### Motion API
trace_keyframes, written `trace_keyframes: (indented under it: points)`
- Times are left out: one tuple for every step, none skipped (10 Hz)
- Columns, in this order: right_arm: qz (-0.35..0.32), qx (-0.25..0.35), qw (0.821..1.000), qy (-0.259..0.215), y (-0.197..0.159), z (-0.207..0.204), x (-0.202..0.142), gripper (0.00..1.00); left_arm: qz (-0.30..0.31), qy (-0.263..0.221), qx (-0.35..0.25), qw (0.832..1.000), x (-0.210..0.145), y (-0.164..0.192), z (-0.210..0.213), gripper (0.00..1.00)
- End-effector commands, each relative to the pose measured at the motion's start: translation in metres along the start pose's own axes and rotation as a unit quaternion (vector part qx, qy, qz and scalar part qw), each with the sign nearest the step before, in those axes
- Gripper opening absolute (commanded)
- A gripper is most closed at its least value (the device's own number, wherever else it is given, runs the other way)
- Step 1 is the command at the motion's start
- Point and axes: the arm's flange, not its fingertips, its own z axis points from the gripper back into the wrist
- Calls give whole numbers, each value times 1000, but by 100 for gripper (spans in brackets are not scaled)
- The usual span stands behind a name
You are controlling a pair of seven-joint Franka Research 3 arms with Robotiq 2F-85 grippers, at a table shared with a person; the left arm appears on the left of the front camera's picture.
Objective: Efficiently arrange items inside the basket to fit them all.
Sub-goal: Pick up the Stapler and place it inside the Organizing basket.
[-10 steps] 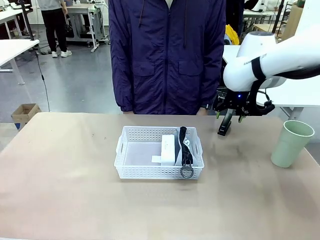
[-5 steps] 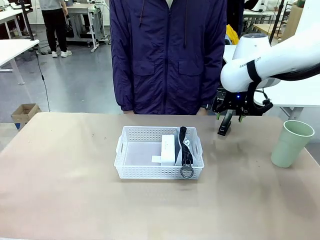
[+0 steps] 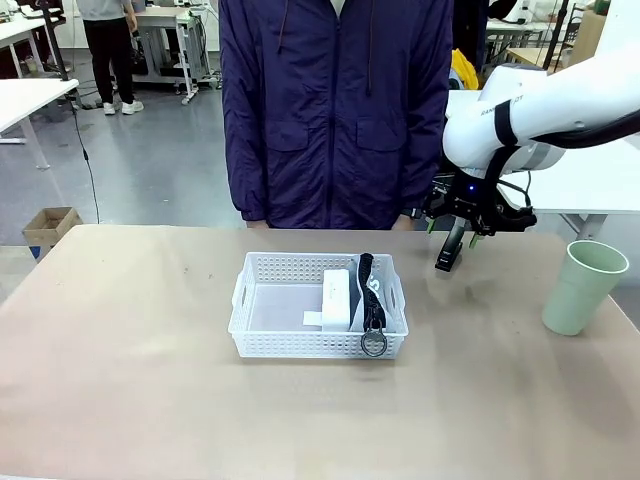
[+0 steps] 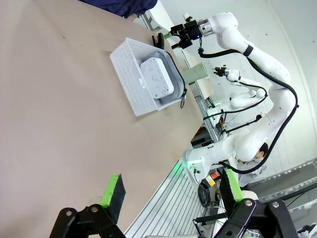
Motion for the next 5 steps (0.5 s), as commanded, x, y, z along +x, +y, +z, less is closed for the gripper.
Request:
trace_keyframes:
  points:
    - [-23, -4, 1000, -7, 8, -1, 4, 100, 6, -4, -6, 1000, 0, -4, 1, 100]
    - [-24, -8, 1000, -6, 9, -2, 4, 100, 6, -4, -6, 1000, 0, -4, 1, 100]
    - [-24, -12, 1000, -4, 9, -2, 5, 100, 6, -4, -6, 1000, 0, -4, 1, 100]
    - [-24, -13, 1000, -5, 9, -3, 6, 100, 6, -4, -6, 1000, 0, -4, 1, 100]
    - [-30, -19, 999, 0, 10, -9, 9, 100, 6, -4, -6, 1000, 0, -4, 1, 100]
